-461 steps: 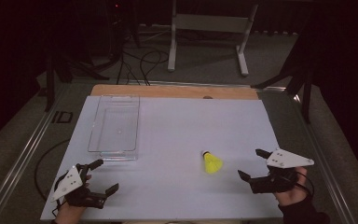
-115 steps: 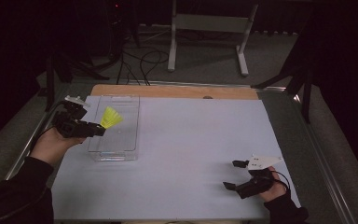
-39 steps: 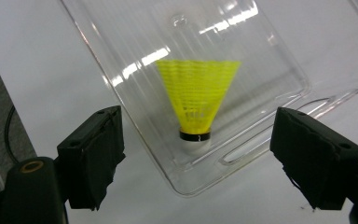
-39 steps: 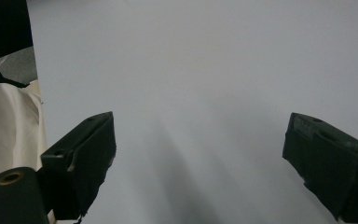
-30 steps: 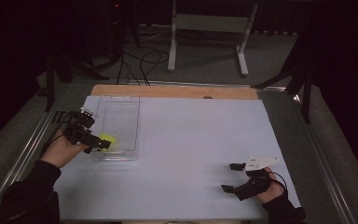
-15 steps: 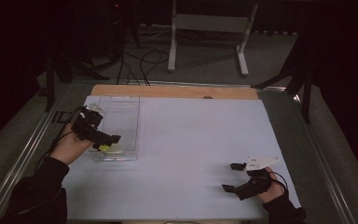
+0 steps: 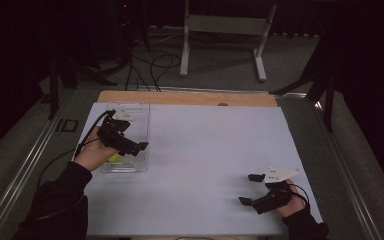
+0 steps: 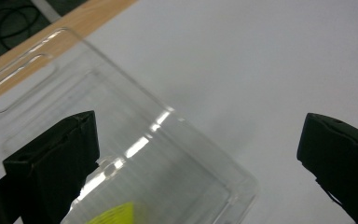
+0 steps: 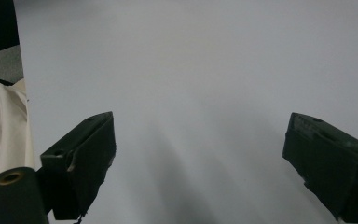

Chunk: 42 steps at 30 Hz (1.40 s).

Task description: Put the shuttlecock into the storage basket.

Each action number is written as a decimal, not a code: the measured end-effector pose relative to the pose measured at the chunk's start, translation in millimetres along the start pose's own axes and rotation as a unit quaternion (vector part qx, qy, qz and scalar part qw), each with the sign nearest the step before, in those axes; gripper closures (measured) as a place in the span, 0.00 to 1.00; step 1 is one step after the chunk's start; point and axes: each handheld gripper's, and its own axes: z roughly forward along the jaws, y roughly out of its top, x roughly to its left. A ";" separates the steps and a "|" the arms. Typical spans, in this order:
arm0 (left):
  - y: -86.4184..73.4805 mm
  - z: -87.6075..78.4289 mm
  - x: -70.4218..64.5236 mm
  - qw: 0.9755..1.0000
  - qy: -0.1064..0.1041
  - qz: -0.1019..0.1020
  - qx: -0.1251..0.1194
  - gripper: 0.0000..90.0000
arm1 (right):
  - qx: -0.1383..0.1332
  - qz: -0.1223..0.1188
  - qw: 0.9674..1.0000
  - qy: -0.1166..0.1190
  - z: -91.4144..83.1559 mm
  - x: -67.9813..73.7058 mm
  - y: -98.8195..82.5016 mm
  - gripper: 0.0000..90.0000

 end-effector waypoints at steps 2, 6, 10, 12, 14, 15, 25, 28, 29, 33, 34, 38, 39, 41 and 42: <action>4.6 3.3 -5.3 1.000 -0.008 0.010 0.000 0.00 | 0.000 -0.001 1.000 -0.001 0.0 0.0 -0.3 0.11; 13.4 7.2 -16.7 0.999 -0.029 0.020 -0.013 0.00 | -0.002 -0.005 1.000 -0.003 -1.3 0.3 0.4 0.11; 22.0 11.6 -31.1 0.998 -0.047 0.039 -0.021 0.00 | -0.003 -0.005 1.000 -0.003 -1.5 0.3 0.3 0.11; 25.1 13.4 -36.8 0.997 -0.054 0.045 -0.024 0.00 | -0.001 -0.005 1.000 -0.004 -1.2 0.1 -0.1 0.11; 28.0 15.4 -42.3 0.996 -0.063 0.051 -0.025 0.00 | -0.001 -0.004 1.000 -0.003 -1.2 0.1 -0.2 0.11; 30.2 17.5 -47.9 0.995 -0.070 0.060 -0.025 0.00 | -0.001 -0.004 1.000 -0.003 -1.1 0.0 -0.3 0.11; 35.5 32.9 -78.7 0.988 -0.111 0.103 -0.010 0.00 | -0.004 -0.006 1.000 -0.003 -1.6 0.2 -0.1 0.11; 33.4 37.0 -86.9 0.986 -0.126 0.113 -0.002 0.00 | -0.003 -0.004 1.000 0.000 -1.3 0.0 -0.5 0.11; 33.4 37.0 -86.9 0.986 -0.126 0.113 -0.002 0.00 | -0.003 -0.004 1.000 0.000 -1.3 0.0 -0.5 0.11; 28.3 41.7 -93.0 0.985 -0.133 0.112 0.007 0.00 | -0.004 -0.004 1.000 0.002 -1.3 0.3 -0.4 0.11; 26.3 42.9 -94.7 0.984 -0.137 0.114 0.010 0.00 | -0.004 -0.005 1.000 0.002 -1.3 0.4 -0.4 0.11; 19.2 45.9 -99.3 0.982 -0.144 0.121 0.018 0.00 | -0.002 -0.006 1.000 0.001 -1.1 0.3 -0.6 0.11; 17.7 46.5 -100.1 0.982 -0.145 0.119 0.016 0.00 | -0.002 -0.006 1.000 0.001 -1.1 0.3 -0.6 0.11; 14.1 47.6 -101.6 0.982 -0.147 0.120 0.013 0.00 | -0.002 -0.007 1.000 0.003 -1.2 0.4 -0.4 0.11; 9.8 48.8 -103.3 0.981 -0.150 0.120 0.006 0.00 | -0.003 -0.006 1.000 0.002 -1.2 0.3 -0.6 0.11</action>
